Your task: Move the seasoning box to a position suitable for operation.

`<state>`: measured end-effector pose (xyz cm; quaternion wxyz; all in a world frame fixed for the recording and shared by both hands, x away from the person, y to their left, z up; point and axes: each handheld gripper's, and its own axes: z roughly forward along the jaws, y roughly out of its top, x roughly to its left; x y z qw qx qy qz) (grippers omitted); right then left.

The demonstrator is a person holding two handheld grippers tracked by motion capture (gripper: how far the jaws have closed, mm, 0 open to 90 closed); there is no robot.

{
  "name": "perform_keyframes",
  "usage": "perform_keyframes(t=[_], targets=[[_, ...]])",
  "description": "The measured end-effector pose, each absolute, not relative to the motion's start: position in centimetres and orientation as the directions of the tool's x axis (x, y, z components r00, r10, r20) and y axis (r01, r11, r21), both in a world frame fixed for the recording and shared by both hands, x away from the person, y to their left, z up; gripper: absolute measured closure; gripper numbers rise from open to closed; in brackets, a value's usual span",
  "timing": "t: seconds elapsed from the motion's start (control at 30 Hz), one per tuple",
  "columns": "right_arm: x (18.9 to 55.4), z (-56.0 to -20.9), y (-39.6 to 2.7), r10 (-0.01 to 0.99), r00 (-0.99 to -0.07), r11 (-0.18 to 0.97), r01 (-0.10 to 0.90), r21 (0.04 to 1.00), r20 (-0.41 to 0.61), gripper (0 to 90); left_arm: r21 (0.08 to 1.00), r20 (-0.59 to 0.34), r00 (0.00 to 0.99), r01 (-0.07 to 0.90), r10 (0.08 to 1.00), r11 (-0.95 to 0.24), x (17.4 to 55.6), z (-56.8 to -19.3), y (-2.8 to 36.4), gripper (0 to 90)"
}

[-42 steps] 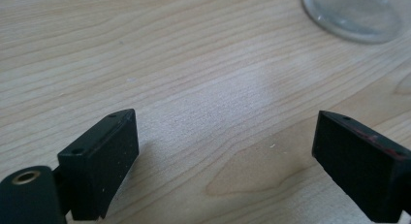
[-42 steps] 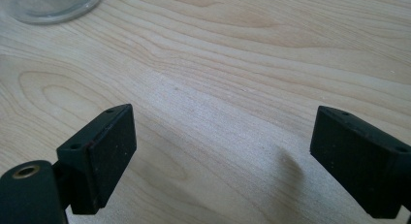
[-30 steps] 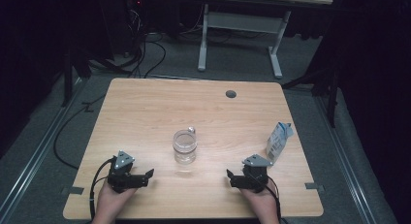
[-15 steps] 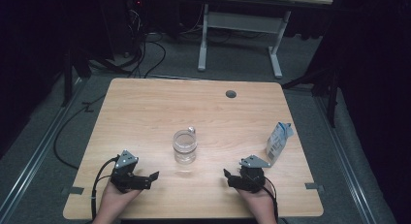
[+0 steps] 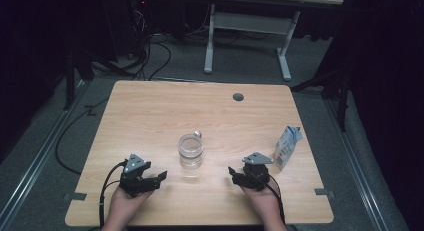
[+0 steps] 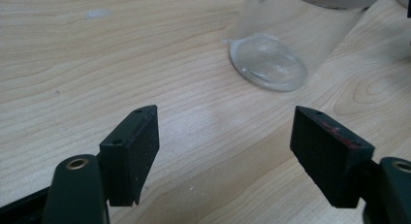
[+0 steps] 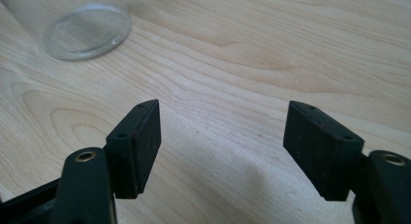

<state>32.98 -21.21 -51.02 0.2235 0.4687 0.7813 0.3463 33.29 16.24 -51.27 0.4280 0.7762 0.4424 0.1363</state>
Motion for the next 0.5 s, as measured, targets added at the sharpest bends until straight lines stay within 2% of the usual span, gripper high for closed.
perform_keyframes(t=[0.17, 0.33, 0.5], targets=[[32.8, -51.1, -21.4, 0.883, -0.469, 0.328, 0.569, 0.754, -0.031, 32.3, 0.799, -0.158, 0.572, 0.553, 0.805, -0.236, 33.2, -50.4, 15.7, 29.4], [32.0, -51.3, -23.0, 0.894, -0.448, 0.266, 0.574, 0.775, 0.025, 38.3, 0.814, -0.145, 0.570, 0.533, 0.809, -0.229, 33.4, -48.9, 15.0, 34.8], [31.8, -51.5, -23.7, 0.894, -0.448, 0.268, 0.575, 0.773, 0.024, 38.7, 0.826, -0.136, 0.587, 0.512, 0.798, -0.236, 33.9, -48.0, 14.7, 39.3]])
